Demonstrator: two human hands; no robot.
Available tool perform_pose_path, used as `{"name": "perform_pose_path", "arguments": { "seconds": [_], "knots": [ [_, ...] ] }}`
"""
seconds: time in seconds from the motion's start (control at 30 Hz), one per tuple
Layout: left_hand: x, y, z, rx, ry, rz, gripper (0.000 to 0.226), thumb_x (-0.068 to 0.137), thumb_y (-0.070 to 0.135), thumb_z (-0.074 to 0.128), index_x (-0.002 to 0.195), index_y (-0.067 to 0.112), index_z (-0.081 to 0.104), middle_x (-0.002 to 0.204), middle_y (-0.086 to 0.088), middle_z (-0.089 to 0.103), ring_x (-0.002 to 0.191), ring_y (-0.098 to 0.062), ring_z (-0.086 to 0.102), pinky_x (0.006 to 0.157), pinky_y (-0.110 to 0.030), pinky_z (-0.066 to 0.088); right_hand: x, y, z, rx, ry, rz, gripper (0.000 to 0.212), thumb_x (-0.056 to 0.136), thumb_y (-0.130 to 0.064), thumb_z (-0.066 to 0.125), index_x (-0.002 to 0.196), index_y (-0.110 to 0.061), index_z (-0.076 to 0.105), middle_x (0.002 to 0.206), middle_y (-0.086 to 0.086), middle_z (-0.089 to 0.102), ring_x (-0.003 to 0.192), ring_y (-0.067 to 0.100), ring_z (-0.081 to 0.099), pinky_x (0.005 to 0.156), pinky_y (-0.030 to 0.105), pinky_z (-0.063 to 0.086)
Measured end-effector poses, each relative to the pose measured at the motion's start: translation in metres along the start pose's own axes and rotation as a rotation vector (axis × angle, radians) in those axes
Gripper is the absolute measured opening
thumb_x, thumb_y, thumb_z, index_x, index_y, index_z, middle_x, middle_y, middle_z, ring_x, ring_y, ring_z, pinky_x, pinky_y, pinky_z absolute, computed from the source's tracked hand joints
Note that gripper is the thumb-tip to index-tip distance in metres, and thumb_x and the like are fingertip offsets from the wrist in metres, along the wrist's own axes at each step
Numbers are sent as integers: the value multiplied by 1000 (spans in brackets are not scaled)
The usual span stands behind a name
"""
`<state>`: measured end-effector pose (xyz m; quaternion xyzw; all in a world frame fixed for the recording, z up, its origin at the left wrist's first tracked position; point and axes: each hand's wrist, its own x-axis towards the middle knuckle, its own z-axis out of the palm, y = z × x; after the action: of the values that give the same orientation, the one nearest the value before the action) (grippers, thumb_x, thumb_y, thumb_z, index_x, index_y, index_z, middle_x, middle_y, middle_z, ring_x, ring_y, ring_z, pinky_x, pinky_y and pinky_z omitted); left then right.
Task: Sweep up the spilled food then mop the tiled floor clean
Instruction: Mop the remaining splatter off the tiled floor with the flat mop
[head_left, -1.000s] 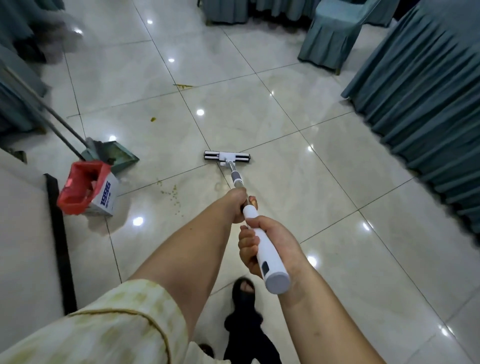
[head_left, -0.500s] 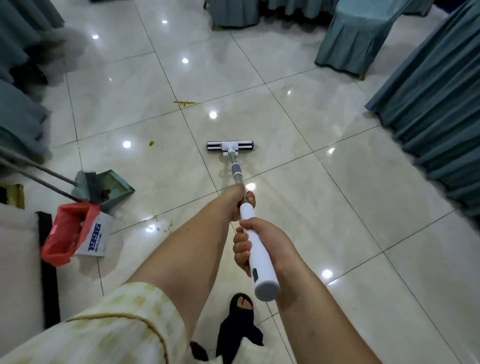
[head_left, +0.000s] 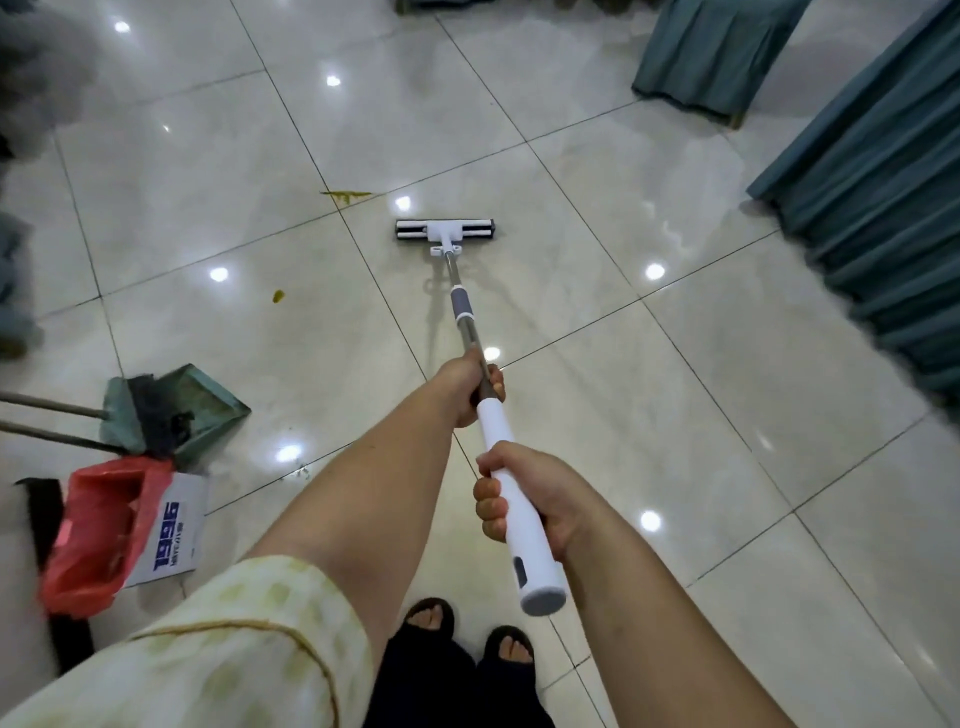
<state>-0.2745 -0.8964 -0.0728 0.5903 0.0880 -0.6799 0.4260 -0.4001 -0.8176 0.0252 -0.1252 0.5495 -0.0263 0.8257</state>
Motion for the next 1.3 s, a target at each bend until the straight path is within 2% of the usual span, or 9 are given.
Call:
{"name": "perform_pose_path", "arguments": {
  "seconds": [0.17, 0.33, 0.53, 0.77, 1.0, 1.2, 1.3],
  "knots": [
    [34, 23, -39, 8, -23, -2, 41, 100, 44, 43, 82, 7, 44, 64, -4, 46, 38, -13, 42, 38, -17, 38, 51, -1, 26, -55, 11, 3, 8, 87, -8, 50, 91, -10, 43, 58, 4, 44, 42, 15, 40, 40, 20, 39],
    [30, -12, -80, 49, -35, -41, 42, 98, 46, 44, 83, 7, 45, 64, -4, 45, 37, -13, 43, 38, -16, 39, 60, 60, 39, -15, 59, -3, 5, 86, -10, 52, 85, -10, 47, 58, 3, 44, 41, 15, 38, 40, 19, 37],
    [-26, -90, -126, 50, -39, -71, 42, 98, 47, 45, 85, 6, 46, 64, -5, 46, 38, -13, 45, 39, -17, 41, 18, 163, 41, 92, 75, 3, 11, 89, -16, 58, 83, -10, 51, 57, 2, 46, 40, 14, 40, 41, 20, 36],
    [-118, -220, -194, 39, -47, -103, 41, 98, 46, 45, 86, 6, 44, 68, -6, 46, 39, -12, 44, 39, -18, 42, -55, 327, 37, 131, 41, -2, 14, 89, -16, 61, 95, -6, 53, 61, 4, 48, 41, 13, 42, 39, 20, 37],
    [-225, -350, -238, 85, -6, -120, 46, 97, 52, 44, 75, 10, 42, 62, -2, 44, 32, -11, 40, 40, -14, 37, -140, 477, 27, 176, 22, -22, 16, 92, -17, 56, 80, -7, 55, 58, 3, 49, 39, 12, 42, 37, 18, 36],
    [-299, -406, -274, 123, 14, -120, 46, 94, 53, 49, 81, 9, 41, 62, -3, 45, 35, -12, 41, 39, -15, 37, -200, 557, 42, 232, 27, -21, 17, 93, -18, 55, 81, -6, 51, 57, 4, 49, 37, 13, 43, 37, 16, 37],
    [-329, -420, -289, 138, 14, -117, 37, 98, 43, 47, 86, 8, 41, 65, -4, 46, 40, -13, 41, 39, -15, 37, -217, 584, 55, 209, 49, -15, 21, 93, -20, 55, 78, -7, 50, 56, 3, 48, 36, 12, 43, 36, 16, 37]
  ]
}}
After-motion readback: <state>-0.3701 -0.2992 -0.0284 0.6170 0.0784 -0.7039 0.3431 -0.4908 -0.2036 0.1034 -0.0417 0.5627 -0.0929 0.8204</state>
